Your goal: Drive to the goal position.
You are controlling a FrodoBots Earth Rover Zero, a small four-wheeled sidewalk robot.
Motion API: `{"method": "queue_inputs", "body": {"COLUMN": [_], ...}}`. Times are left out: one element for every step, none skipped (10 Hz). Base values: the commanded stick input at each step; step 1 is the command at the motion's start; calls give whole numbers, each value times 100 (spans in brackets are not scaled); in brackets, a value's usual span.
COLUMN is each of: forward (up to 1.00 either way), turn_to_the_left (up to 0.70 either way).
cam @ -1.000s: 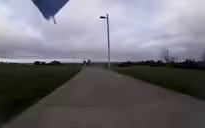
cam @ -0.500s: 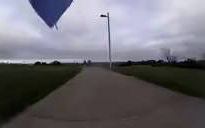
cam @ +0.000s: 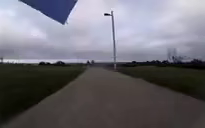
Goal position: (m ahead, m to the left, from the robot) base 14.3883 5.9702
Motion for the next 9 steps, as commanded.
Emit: {"method": "queue_inputs", "body": {"forward": [85,85,85,85,85,85,85,85,85], "turn_to_the_left": [18,28,3,2,0,0,0,-4,-9]}}
